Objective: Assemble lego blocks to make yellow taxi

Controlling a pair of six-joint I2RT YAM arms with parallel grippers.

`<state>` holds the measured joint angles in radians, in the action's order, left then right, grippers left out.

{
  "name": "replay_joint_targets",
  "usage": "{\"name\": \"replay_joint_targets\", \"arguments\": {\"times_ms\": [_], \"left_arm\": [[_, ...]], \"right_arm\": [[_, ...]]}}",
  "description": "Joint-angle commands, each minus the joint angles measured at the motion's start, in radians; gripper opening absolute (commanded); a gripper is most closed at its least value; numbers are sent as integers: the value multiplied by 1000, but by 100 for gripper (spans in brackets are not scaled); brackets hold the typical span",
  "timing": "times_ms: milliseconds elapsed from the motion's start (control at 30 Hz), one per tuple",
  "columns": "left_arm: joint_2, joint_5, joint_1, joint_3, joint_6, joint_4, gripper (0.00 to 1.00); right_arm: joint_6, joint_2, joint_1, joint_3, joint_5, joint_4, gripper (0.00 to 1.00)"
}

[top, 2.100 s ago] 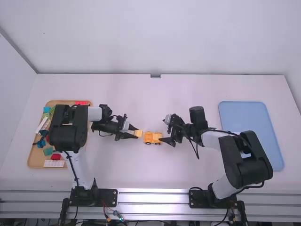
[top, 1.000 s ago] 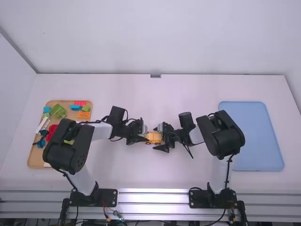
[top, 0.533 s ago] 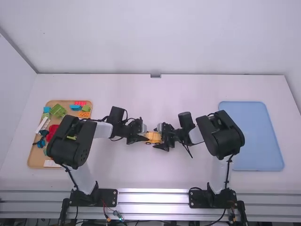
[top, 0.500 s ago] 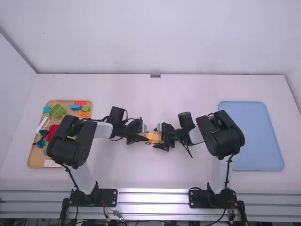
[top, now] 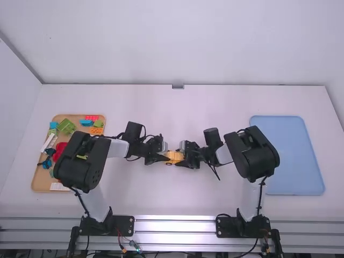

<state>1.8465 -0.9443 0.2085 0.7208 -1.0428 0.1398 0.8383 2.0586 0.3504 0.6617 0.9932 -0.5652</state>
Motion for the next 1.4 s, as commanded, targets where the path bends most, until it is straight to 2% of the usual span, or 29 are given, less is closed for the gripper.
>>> {"name": "replay_joint_targets", "arguments": {"times_ms": [0,200,433,1100,1200,1233,1300,1367], "left_arm": [[5,-16,5,7,-1,-4,1],[5,-16,8,7,-50,-40,1],[5,-16,16,7,-57,-53,1],[5,22,30,7,-46,-14,2],[5,22,34,7,-46,-15,11],[5,22,34,7,-47,-15,12],[5,21,34,7,-46,-16,23],[5,22,33,7,-46,-18,29]], "right_arm": [[0,14,-3,12,-7,5,45],[42,14,-3,17,-5,54,45],[139,14,-3,85,-2,240,42],[132,14,-3,91,5,232,43],[132,14,-3,91,5,233,43],[132,14,-3,91,5,233,43],[132,14,-3,91,5,232,43],[131,14,-3,91,4,232,44]]}}
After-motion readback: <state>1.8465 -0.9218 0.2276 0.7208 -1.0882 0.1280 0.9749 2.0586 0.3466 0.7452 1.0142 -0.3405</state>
